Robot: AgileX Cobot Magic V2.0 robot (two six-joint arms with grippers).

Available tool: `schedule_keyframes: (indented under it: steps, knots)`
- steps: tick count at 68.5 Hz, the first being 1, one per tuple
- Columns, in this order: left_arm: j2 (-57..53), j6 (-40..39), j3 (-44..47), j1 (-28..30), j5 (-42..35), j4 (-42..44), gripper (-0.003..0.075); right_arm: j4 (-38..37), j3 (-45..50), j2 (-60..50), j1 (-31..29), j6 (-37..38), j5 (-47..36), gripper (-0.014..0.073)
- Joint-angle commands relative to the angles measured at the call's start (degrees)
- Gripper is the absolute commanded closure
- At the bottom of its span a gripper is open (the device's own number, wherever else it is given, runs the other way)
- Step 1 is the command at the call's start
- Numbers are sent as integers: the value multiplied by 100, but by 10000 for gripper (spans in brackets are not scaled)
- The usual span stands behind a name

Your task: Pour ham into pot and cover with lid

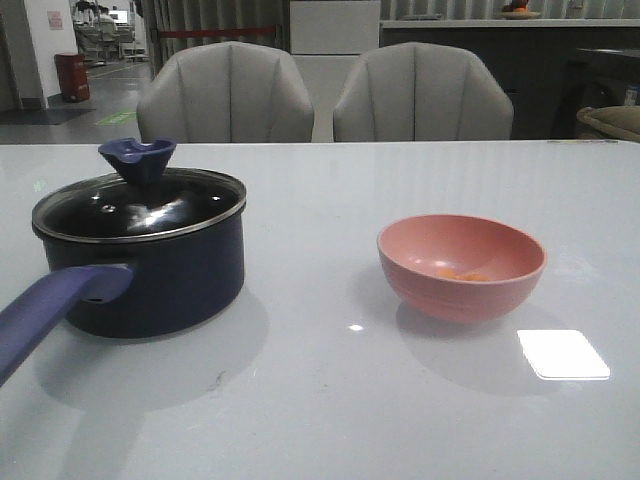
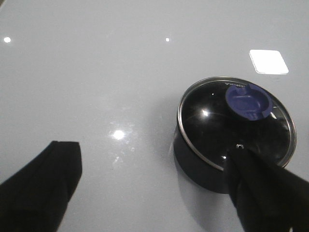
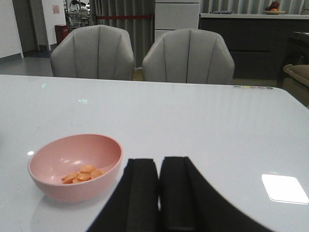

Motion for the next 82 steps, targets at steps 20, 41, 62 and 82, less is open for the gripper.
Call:
schedule_keyframes:
  steps: [20, 41, 62, 82]
  knots:
    - [2245, -1, -1833, -887, 217, -291, 76, -71, -35, -122, -29, -4, -507, 428]
    - [3742, -663, -3138, -1860, 799, 528, 80, -71, -35, -122, -29, -4, -507, 428]
    - [4778, -1671, -4355, -2278, 1808, 1520, 80, -71, -35, -122, -29, -4, -507, 428]
    - [5425, -1820, -4941, -2243, 2320, 1453, 82, -71, -35, -122, -29, -4, -507, 428]
